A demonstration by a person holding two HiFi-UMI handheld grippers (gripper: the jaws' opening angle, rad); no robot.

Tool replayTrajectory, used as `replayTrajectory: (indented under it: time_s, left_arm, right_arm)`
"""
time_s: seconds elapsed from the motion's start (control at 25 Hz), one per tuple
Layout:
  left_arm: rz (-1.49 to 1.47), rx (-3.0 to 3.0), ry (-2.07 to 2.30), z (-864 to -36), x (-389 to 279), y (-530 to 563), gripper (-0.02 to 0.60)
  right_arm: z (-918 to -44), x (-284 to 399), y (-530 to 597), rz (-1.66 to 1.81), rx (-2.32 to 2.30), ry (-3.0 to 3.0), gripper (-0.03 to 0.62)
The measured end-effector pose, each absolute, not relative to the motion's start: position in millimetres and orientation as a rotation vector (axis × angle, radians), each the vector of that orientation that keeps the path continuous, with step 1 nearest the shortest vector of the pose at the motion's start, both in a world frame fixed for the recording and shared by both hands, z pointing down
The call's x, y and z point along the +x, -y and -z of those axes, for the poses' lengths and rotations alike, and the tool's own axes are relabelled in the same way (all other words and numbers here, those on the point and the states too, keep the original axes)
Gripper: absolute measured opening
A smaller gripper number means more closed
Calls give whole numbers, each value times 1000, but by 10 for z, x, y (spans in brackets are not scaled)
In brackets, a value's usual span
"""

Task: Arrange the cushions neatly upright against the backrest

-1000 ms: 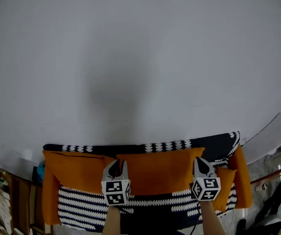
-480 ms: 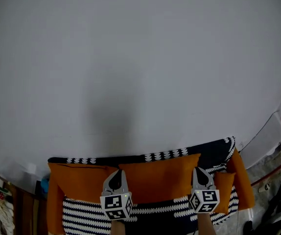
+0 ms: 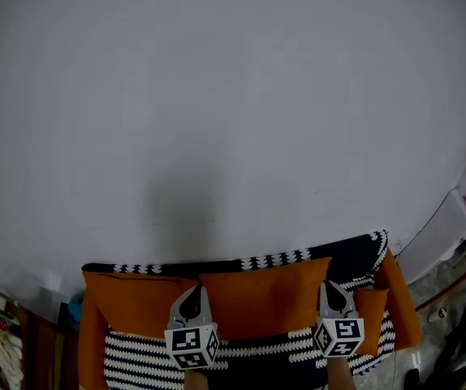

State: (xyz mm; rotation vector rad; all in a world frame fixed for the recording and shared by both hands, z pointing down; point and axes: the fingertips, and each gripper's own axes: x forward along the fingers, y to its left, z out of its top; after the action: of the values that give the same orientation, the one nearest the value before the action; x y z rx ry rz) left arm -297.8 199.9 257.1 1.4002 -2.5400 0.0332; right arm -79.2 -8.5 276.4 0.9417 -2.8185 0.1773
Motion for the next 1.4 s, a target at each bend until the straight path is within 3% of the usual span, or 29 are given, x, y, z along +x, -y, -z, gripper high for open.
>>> replayTrajectory:
  time_s: [1.0, 1.4]
  left_arm:
    - [-64, 1499, 2455, -2765, -2851, -1965, 5]
    - [-113, 1725, 2269, -3043, -2515, -1440, 5]
  right_arm:
    - [-2879, -549, -80, -198, 1046, 2747, 9]
    - [-3075, 169, -54, -221, 1308, 2567, 9]
